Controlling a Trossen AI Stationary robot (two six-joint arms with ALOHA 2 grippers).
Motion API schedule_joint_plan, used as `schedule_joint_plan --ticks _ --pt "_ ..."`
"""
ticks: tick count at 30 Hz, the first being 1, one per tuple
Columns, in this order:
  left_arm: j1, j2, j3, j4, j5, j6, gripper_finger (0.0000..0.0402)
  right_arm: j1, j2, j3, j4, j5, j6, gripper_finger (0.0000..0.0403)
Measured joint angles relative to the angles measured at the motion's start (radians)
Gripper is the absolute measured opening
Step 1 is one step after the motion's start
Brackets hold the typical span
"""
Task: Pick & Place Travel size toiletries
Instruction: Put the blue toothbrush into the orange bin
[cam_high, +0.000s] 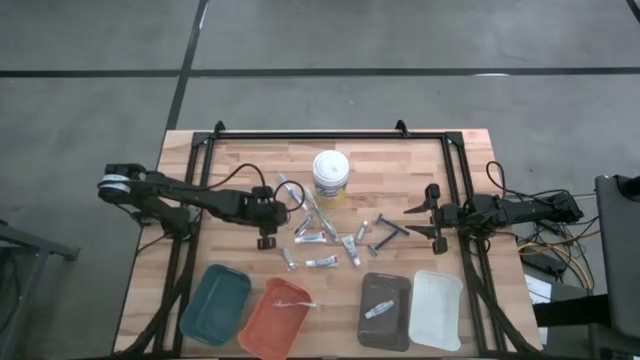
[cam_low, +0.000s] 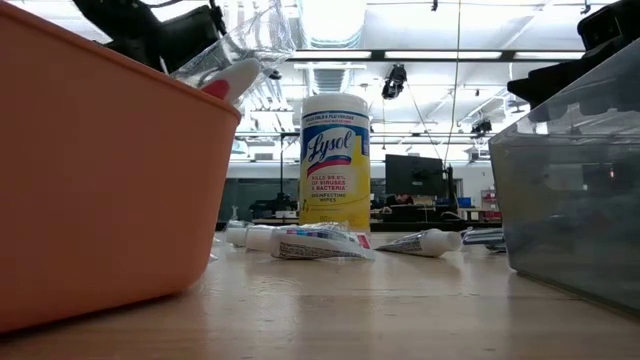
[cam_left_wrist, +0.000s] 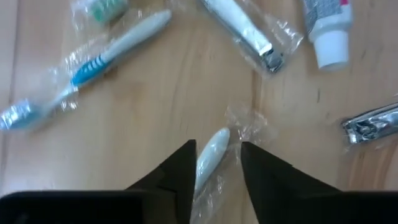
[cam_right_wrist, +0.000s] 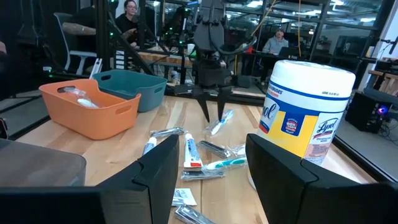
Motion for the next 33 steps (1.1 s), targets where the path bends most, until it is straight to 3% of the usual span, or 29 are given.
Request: schedule_joint_plan --ticks 6,25,33 --pt "0.023 0.006 -0.032 -0.004 -0.001 -0.074 0.0168 0.0 0.0 0.0 0.0 0.0 0.002 0.0183" --pt "0.043 0.016 -0.11 0.025 0.001 -0.054 0.017 0.0 0.0 0.0 0.0 0.0 0.0 0.0183" --pt "0.043 0.018 -0.112 0.053 0.01 -0.065 0.0122 0.0 0.0 0.0 0.0 0.0 0.001 0.0183"
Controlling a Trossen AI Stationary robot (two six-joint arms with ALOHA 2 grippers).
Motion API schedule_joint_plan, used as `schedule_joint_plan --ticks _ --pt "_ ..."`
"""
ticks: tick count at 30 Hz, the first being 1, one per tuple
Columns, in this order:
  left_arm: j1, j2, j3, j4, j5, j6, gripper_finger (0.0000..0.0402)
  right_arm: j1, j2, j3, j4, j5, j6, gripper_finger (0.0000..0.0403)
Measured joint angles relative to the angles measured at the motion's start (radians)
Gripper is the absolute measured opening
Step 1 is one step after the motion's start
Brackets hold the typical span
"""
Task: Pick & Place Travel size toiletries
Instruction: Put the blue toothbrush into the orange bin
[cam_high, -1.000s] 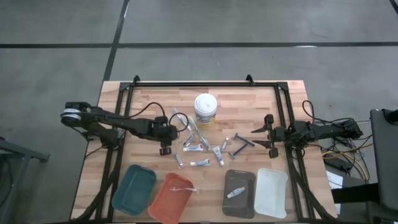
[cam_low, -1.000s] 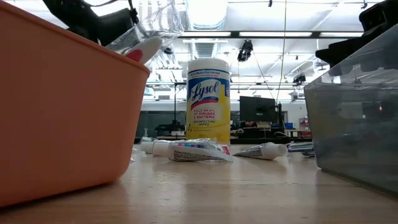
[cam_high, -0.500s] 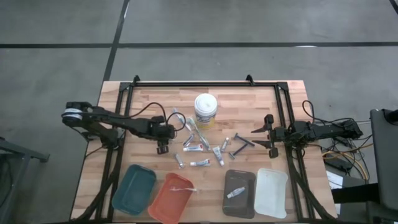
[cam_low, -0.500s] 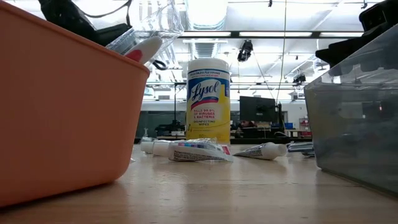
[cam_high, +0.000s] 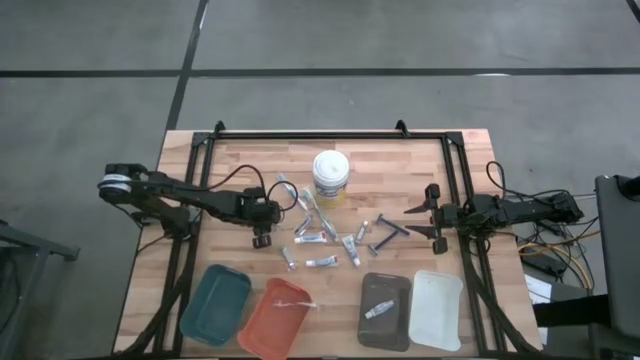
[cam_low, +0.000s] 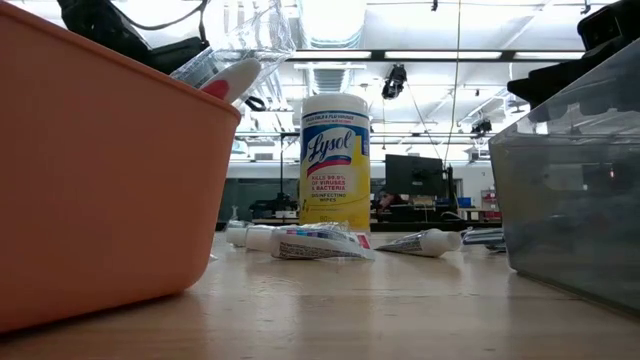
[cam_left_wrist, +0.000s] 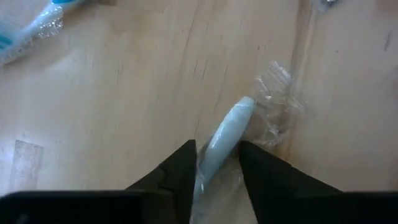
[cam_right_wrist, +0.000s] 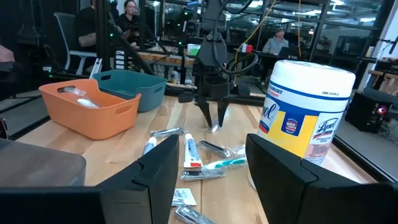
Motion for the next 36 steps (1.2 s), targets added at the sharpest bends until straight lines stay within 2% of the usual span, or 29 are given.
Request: schedule_joint_plan --ticks 6,10,16,24,36 --pt "0.0 0.001 -0.001 0.009 -0.002 -0.009 0.0055 0.0 0.0 0.0 0.0 0.0 0.0 0.0183" --pt "0.0 0.001 -0.001 0.026 -0.007 -0.024 0.0031 0.0 0.0 0.0 0.0 0.0 -0.001 0.0183" --pt "0.001 0.0 0.012 0.042 -0.006 -0.07 0.0034 0.0 0.0 0.0 0.0 0.0 0.001 0.0183" --pt "-0.018 0.0 0.099 0.048 -0.004 -0.077 0.0029 0.0 0.0 0.0 0.0 0.0 0.001 0.0183" --pt "-0.1 -0.002 0.276 0.055 -0.079 0.018 0.0028 0.0 0.0 0.0 0.0 0.0 0.001 0.0183"
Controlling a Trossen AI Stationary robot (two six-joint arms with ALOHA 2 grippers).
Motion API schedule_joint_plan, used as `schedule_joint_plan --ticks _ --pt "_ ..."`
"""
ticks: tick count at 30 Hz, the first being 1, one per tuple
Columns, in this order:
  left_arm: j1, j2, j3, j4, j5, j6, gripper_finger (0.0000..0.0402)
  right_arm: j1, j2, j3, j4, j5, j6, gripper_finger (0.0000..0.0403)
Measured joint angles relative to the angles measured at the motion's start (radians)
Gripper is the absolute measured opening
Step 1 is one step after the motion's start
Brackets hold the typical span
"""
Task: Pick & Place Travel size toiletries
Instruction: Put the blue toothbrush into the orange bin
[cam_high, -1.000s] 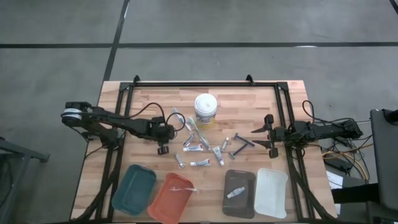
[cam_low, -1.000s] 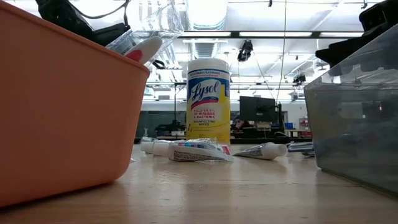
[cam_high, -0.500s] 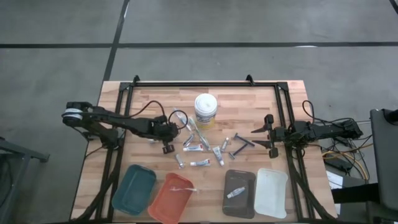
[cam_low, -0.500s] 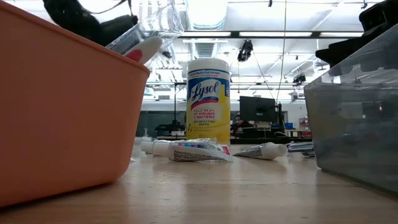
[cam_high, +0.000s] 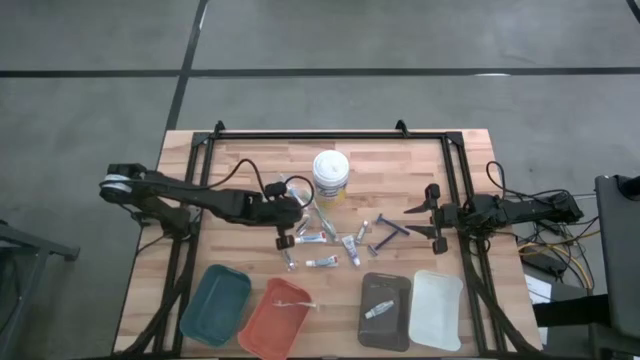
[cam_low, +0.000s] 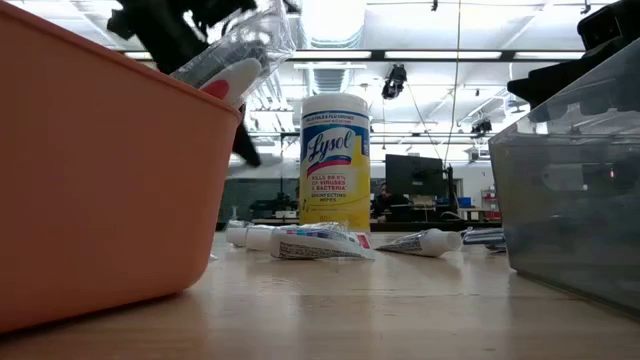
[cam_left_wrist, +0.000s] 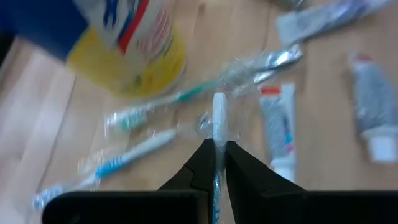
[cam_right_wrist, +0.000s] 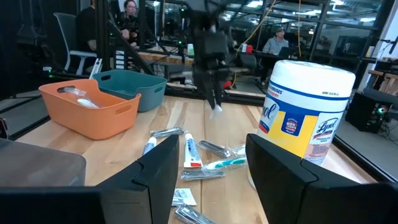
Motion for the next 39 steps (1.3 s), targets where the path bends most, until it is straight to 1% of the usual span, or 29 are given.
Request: schedule_joint_plan --ticks 4,10,17,24,31,39 --pt "-0.047 -0.002 0.036 0.041 -0.015 0.016 0.0028 0.0 0.0 0.0 0.0 0.0 0.0 0.0183" --pt "-0.136 -0.006 0.044 0.181 -0.031 0.018 0.0028 0.0 0.0 0.0 0.0 0.0 -0.001 0.0183" --pt "-0.257 -0.006 0.044 0.368 -0.126 0.011 0.0028 0.0 0.0 0.0 0.0 0.0 0.0 0.0183" --pt "-0.373 -0.006 0.044 0.48 -0.194 0.023 0.0028 0.0 0.0 0.0 0.0 0.0 -0.001 0.0183" --pt "-0.438 0.012 0.044 0.621 -0.22 0.02 0.0028 0.0 0.0 0.0 0.0 0.0 -0.002 0.0183" --pt "-0.467 0.119 0.044 0.78 -0.22 0.026 0.0028 0.0 0.0 0.0 0.0 0.0 0.0 0.0183"
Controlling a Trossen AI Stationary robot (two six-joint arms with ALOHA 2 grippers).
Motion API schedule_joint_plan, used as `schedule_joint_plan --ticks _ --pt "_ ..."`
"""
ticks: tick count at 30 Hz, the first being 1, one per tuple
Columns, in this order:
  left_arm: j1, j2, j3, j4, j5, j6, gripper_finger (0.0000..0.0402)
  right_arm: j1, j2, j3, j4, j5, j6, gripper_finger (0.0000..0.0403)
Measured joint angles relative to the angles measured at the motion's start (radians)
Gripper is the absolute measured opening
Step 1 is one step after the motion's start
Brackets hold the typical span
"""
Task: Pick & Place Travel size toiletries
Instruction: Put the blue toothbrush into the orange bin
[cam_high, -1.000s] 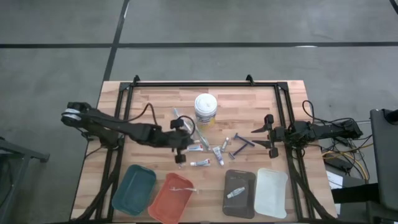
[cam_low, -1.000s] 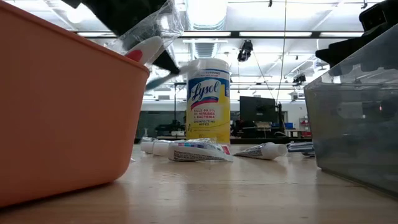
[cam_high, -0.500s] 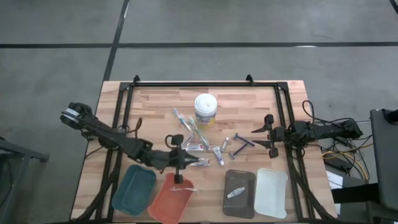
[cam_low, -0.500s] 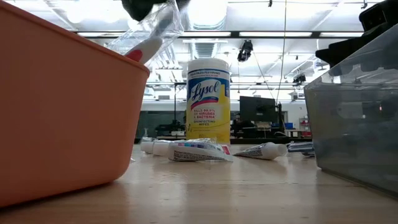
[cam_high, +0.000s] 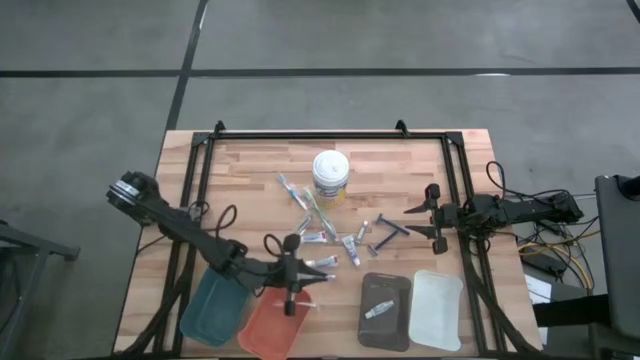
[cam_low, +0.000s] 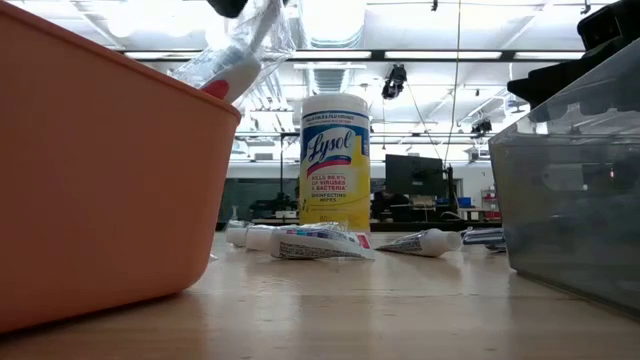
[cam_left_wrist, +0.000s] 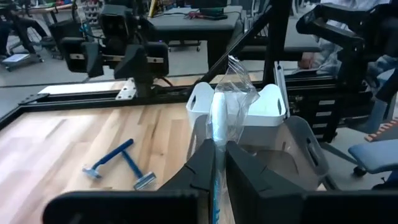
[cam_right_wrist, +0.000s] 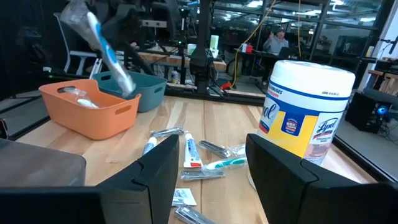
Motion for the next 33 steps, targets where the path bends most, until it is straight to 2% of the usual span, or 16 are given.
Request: schedule_joint_plan --ticks 14,24,33 --pt "-0.13 0.023 0.079 0.023 0.002 0.047 0.0028 0.0 0.0 0.0 0.0 0.0 0.0 0.0183" --pt "-0.229 0.017 0.075 0.008 -0.024 0.038 0.0028 0.0 0.0 0.0 0.0 0.0 0.001 0.0183" --pt "-0.241 0.022 0.074 -0.099 -0.027 -0.132 0.0028 0.0 0.0 0.0 0.0 0.0 -0.001 0.0183"
